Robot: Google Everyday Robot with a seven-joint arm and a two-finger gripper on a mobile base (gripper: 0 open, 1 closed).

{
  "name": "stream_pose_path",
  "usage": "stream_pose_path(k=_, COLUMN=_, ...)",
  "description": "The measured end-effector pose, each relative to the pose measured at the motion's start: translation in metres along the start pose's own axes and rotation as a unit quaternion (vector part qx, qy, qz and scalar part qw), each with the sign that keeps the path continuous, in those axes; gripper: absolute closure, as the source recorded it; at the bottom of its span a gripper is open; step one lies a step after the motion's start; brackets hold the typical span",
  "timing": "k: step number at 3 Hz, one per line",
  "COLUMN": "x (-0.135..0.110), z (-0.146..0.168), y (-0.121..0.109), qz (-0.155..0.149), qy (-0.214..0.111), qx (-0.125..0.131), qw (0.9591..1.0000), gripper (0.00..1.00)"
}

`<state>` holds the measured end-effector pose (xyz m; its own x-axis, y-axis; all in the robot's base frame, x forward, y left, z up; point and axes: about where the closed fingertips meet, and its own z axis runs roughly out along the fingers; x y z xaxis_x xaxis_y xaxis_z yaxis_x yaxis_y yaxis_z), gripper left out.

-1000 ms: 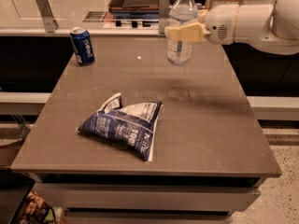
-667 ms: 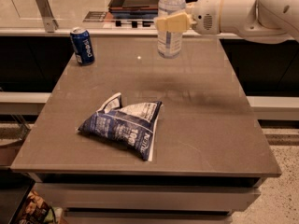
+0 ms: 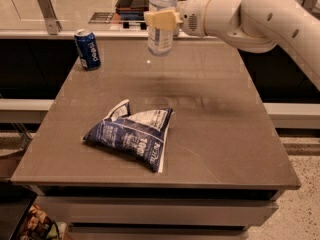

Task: Move blue plastic bottle near pepsi can

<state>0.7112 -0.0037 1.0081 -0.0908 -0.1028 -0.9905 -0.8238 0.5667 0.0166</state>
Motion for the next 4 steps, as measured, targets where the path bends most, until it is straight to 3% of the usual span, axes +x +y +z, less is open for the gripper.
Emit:
stream_pose_path(k=1, x=-0.006, z=0.029, y=0.003, qz=-0.010, qy=-0.048, qx=0.002, qw=0.9988, gripper=1.00)
stream_pose_path(k=2, x=-0.004, z=0.060, y=0.013, qz=-0.027, qy=-0.050, qx=0.010, qw=0.9983, gripper=1.00)
stream_pose_path(k=4, x=0.027, z=0.101, y=0.027, qz=-0.050, qy=0.022, qx=0.028, qw=0.9981, gripper=1.00)
